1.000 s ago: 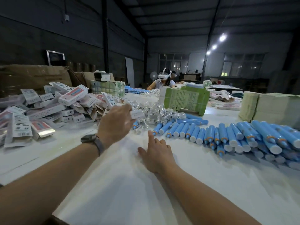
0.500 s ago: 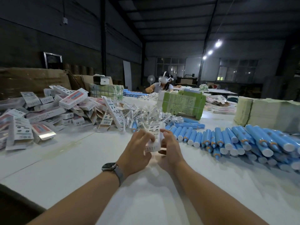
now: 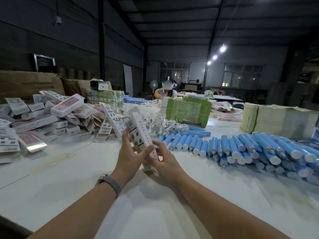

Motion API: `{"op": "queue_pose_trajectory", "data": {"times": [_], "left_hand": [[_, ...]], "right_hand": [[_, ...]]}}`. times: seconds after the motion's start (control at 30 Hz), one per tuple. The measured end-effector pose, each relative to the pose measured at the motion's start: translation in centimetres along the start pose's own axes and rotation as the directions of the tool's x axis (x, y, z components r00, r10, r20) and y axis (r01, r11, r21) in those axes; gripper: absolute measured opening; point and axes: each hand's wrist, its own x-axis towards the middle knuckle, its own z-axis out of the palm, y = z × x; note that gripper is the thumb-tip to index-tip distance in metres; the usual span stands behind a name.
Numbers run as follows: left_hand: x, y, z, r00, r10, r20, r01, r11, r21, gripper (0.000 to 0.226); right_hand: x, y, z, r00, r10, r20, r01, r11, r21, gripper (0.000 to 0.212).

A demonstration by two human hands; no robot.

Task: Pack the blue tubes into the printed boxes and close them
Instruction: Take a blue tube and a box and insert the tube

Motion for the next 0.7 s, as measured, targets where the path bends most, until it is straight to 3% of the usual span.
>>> {"op": "queue_pose_trajectory", "data": {"times": [0.1, 0.23, 0.27, 0.33, 0.43, 0.6, 0.7], "left_hand": [[0.2, 0.1, -0.1, 0.997, 0.029, -0.065, -0.028, 0.999, 0.021, 0.1], [0.0, 0.4, 0.3, 0.994, 0.085, -0.072, -0.081, 0.994, 0.068, 0.083], [-0.2, 0.4, 0.5, 0.993, 0.107, -0.041, -0.103, 0.991, 0.092, 0.081], [-0.4, 0.4, 0.9, 0.988, 0.154, 0.007, -0.153, 0.978, 0.143, 0.078], [-0.3, 0.3, 1.2, 0.98, 0.187, 0.066, -0.194, 0.972, 0.128, 0.073], [-0.4, 0.0, 1.1, 0.979, 0.175, 0.102, -0.189, 0.971, 0.146, 0.075], [-0.2, 0.0, 1.2, 0.979, 0.183, 0.095, -0.196, 0.966, 0.167, 0.077]], "right_hand": [[0.0, -0.3, -0.2, 1.0, -0.021, 0.01, 0.022, 0.997, -0.073, 0.048], [1.4, -0.4, -2.0, 0.94, -0.061, -0.335, -0.075, 0.923, -0.379, 0.034], [2.0, -0.1, -2.9, 0.921, -0.073, -0.382, -0.143, 0.85, -0.507, 0.036], [3.2, 0.5, -4.7, 0.926, -0.083, -0.367, -0.264, 0.552, -0.791, 0.048], [5.2, 0.1, -6.4, 0.943, -0.04, -0.33, -0.315, 0.211, -0.925, 0.051], [6.9, 0.7, -7.1, 0.933, 0.13, -0.336, -0.341, 0.023, -0.94, 0.047], [7.3, 1.4, -6.6, 0.927, 0.121, -0.355, -0.351, -0.057, -0.935, 0.048]]}}
